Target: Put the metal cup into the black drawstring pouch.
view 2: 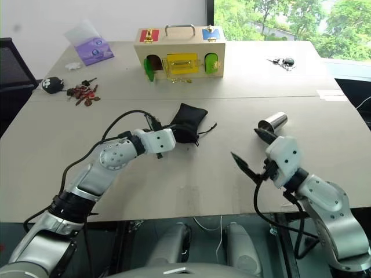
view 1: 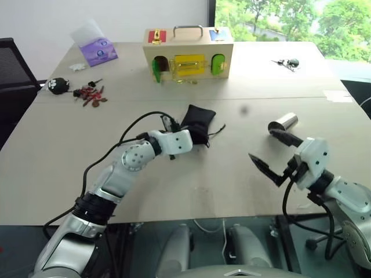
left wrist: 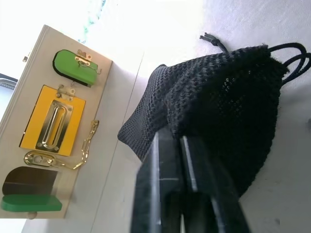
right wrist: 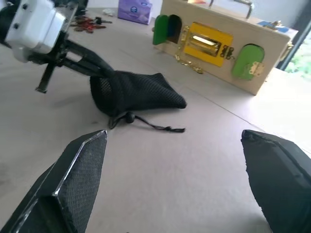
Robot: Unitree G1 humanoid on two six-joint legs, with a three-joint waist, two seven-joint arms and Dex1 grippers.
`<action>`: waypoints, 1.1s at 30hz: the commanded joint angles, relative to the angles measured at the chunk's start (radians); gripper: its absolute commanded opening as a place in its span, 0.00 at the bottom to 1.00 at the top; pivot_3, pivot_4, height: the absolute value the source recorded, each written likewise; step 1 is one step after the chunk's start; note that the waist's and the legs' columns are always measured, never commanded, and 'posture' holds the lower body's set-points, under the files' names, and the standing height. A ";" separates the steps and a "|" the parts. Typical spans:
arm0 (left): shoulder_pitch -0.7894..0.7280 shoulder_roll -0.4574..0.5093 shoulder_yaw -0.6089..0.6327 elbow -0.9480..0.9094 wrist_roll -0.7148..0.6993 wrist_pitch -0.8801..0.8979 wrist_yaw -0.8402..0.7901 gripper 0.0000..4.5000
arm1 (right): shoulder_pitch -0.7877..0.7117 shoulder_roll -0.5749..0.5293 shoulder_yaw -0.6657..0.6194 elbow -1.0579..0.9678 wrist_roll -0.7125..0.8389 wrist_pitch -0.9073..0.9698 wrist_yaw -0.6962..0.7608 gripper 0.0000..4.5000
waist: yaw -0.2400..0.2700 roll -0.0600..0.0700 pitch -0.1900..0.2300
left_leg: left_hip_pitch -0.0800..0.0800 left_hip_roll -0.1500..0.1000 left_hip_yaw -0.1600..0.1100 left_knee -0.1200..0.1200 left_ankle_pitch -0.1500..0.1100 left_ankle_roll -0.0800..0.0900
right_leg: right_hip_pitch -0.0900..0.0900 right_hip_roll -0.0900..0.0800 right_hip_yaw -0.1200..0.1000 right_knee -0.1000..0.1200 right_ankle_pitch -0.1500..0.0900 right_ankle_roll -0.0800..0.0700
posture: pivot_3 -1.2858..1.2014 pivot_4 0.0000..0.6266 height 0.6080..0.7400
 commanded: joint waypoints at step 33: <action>-0.077 -0.196 0.388 -0.433 -0.432 1.183 0.161 0.00 | -0.456 -0.023 0.234 0.412 -0.648 0.218 -0.176 1.00 | -0.002 0.000 0.000 | 0.000 -0.001 -0.001 0.001 0.000 -0.001 | 0.000 -0.001 -0.001 0.002 0.000 0.000 | 0.52 0.24 1.00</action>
